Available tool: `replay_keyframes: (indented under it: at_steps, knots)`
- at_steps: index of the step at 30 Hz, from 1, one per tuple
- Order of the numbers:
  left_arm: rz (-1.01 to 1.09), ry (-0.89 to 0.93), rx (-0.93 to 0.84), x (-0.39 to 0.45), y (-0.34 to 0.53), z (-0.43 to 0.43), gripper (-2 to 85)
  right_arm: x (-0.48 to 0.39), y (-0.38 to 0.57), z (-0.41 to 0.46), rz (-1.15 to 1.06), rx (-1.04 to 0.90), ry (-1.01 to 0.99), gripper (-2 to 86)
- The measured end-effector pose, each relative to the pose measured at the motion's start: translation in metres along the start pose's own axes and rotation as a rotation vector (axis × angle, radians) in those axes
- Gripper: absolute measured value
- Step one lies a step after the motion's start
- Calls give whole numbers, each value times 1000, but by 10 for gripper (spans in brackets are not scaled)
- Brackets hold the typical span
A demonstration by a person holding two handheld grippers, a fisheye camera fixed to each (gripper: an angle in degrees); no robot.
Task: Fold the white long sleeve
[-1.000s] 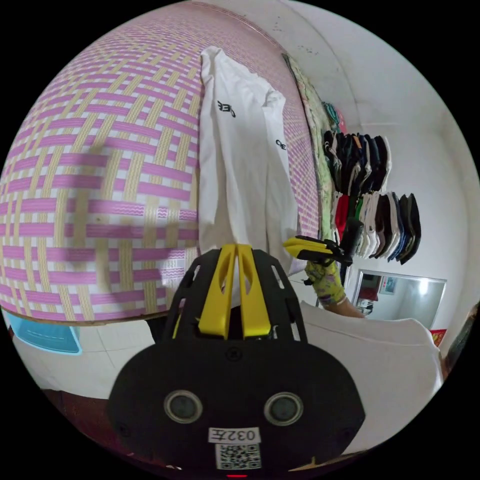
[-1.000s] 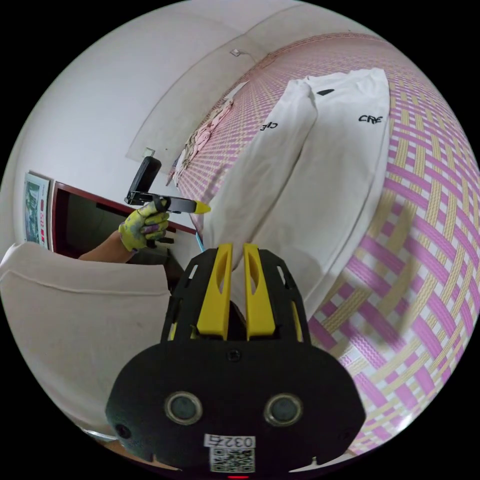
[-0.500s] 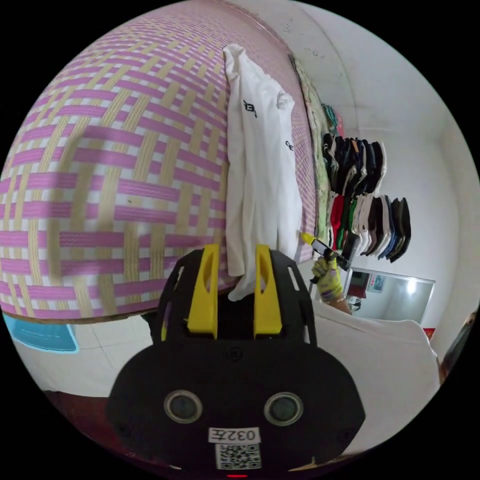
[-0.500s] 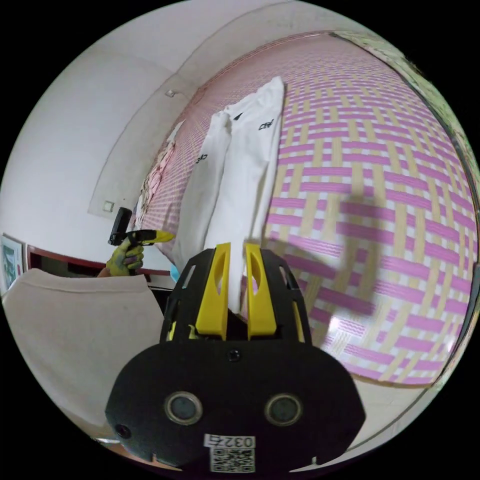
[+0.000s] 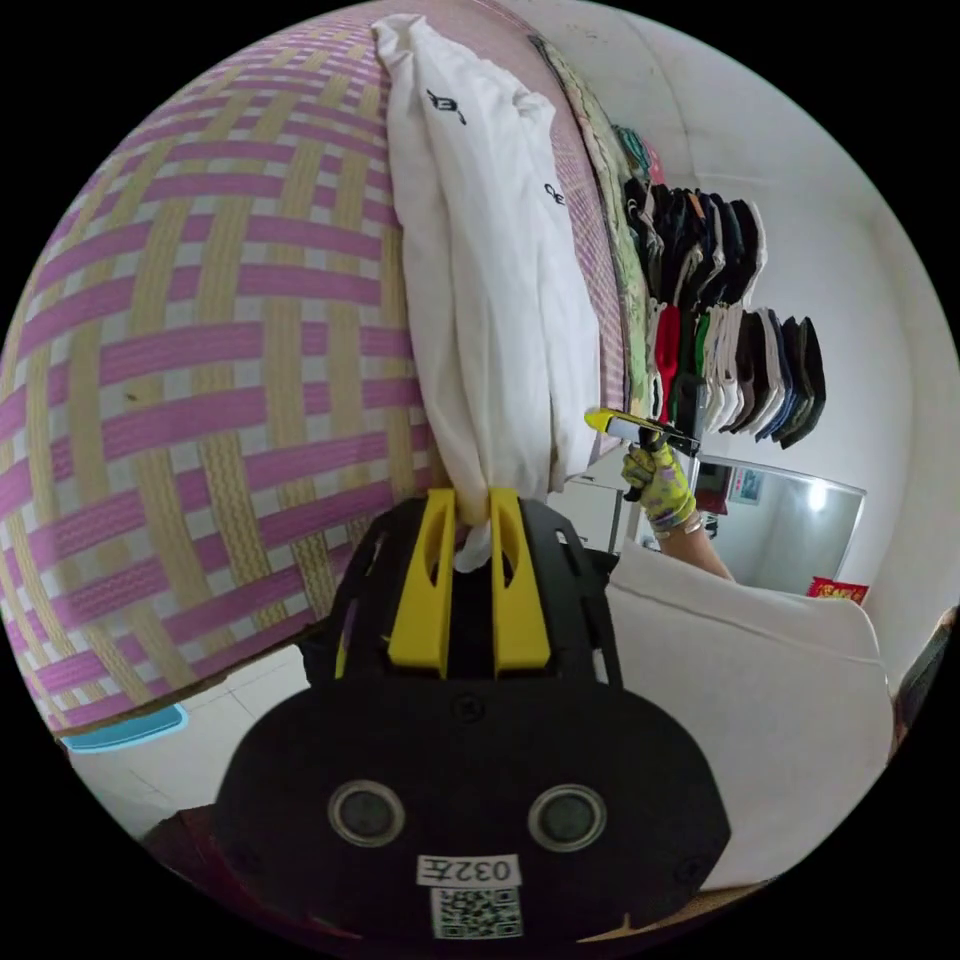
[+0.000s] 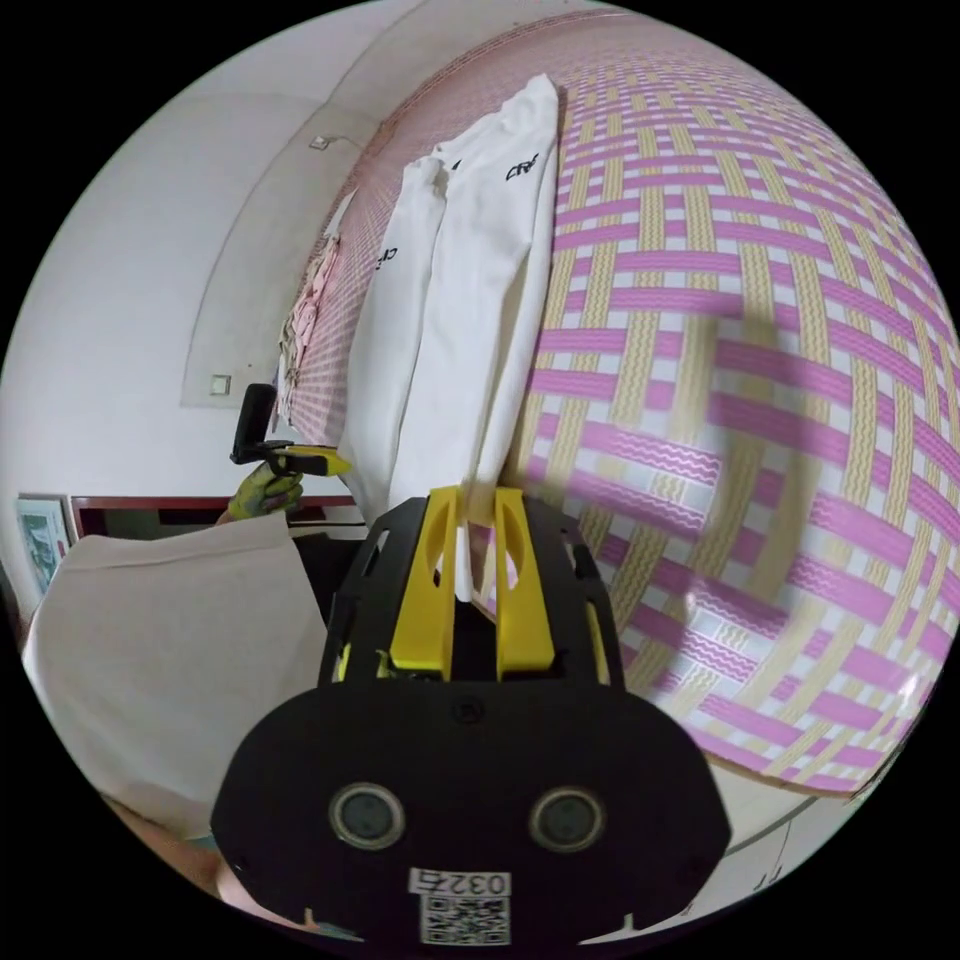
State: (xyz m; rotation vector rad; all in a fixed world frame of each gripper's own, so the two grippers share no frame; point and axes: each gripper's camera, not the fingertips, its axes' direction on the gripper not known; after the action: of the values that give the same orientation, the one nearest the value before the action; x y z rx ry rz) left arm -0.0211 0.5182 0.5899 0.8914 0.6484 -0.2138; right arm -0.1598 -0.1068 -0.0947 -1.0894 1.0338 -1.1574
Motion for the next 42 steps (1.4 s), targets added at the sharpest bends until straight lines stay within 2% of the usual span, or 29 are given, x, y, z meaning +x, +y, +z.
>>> replay_keyframes:
  at_steps: [4, 14, 19, 24, 30, 33, 36, 39, 42]
  knots:
    - [29, 57, -22, -15, 7, -7, -12, 6, -2, 10, -4, -53, -32, 40]
    - [60, 173, -44, -55, 69, -54, -14, -18, 36, 45, -72, -153, -178, 30]
    - [184, 317, 2, -36, 70, -94, -15, -43, 42, 32, -132, -81, -250, 31]
    - [269, 371, 49, -12, 30, -145, -15, -59, 9, -16, -208, 22, -302, 34]
    - [66, 488, 133, -29, -62, -178, -5, -36, -70, -44, -72, 79, -376, 38]
    - [-68, 488, 227, -57, -102, -176, 24, -11, -109, -38, 25, 134, -333, 76]
    - [-111, 620, 356, -80, -102, -171, 30, 12, -117, -31, 147, 172, -284, 94]
    - [-77, 490, 381, -75, -73, -170, 35, 14, -85, -36, 171, 274, -281, 89]
    - [-35, 323, 345, -61, -43, -158, 42, 3, -53, -25, 139, 259, -237, 88]
